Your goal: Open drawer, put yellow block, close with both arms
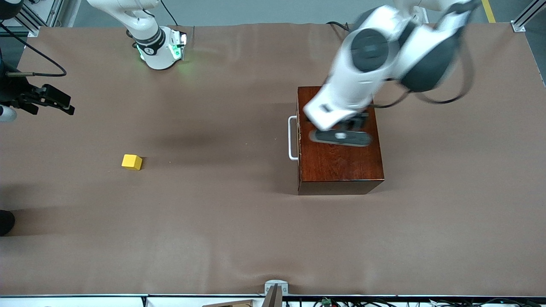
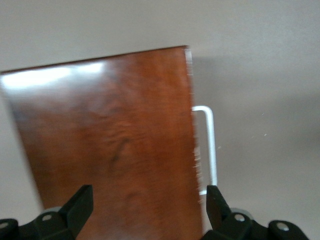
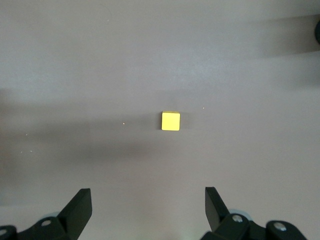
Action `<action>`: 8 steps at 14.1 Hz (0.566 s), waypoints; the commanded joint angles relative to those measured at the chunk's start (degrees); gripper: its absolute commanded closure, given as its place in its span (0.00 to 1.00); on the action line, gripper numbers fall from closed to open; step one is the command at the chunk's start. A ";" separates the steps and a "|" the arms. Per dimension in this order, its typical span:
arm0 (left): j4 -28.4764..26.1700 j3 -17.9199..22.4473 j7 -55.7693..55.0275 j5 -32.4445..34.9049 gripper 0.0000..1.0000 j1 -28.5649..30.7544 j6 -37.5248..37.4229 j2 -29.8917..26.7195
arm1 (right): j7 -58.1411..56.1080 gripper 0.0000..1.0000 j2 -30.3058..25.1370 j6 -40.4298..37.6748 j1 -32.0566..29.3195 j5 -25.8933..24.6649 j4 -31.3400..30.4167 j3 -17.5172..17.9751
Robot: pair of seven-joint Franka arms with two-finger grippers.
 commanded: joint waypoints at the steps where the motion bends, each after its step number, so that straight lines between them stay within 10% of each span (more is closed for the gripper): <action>1: 7.48 5.20 -7.43 3.49 0.00 -11.38 1.07 8.70 | -0.02 0.00 1.07 -0.46 -0.78 0.17 1.96 0.43; 5: 8.02 20.66 -12.19 3.40 0.00 -28.35 7.23 17.06 | 0.07 0.00 1.43 -0.37 -0.78 0.26 2.14 0.43; 8: 7.49 23.60 -13.25 3.49 0.00 -31.99 6.71 19.10 | -0.02 0.00 1.51 -0.37 -0.78 0.17 2.14 0.43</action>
